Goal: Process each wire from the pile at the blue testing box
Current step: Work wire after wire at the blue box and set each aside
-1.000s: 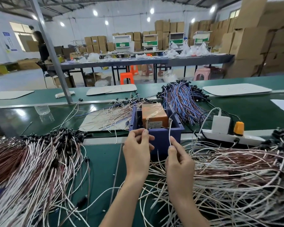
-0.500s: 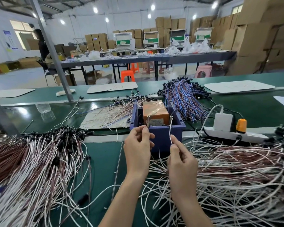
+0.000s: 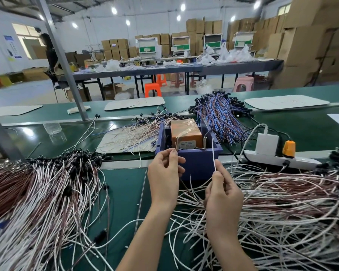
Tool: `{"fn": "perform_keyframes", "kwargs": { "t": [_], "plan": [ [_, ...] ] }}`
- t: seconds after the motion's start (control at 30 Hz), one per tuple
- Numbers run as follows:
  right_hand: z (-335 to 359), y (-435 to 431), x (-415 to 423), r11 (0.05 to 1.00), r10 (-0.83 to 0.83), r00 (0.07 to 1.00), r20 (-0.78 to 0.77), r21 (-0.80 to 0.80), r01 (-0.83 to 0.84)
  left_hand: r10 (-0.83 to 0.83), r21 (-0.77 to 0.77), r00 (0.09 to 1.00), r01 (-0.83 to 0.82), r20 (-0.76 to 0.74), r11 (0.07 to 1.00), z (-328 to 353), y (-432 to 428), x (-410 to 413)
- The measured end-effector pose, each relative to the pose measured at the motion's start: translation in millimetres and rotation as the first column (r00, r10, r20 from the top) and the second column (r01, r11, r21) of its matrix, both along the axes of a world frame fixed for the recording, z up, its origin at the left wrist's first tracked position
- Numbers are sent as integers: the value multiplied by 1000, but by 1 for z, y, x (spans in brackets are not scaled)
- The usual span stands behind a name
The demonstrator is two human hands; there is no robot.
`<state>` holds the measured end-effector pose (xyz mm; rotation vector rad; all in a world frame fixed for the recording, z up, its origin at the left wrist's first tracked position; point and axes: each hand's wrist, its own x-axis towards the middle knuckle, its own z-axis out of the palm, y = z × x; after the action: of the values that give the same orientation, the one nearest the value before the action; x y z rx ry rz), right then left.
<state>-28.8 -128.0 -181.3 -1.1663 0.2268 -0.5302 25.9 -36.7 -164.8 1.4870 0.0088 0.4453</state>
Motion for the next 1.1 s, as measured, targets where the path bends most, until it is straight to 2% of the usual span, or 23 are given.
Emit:
{"fn": "perform_keyframes", "kwargs": {
  "t": [0.33, 1.1],
  "plan": [
    [-1, 1, 3, 997, 56, 998, -27, -52, -57, 0, -24, 1000, 0, 3, 1000, 0, 0, 0],
    [1, 1, 4, 987, 144, 987, -70, -63, -149, 10, -19, 1000, -10, -10, 1000, 1, -3, -2]
  ]
}}
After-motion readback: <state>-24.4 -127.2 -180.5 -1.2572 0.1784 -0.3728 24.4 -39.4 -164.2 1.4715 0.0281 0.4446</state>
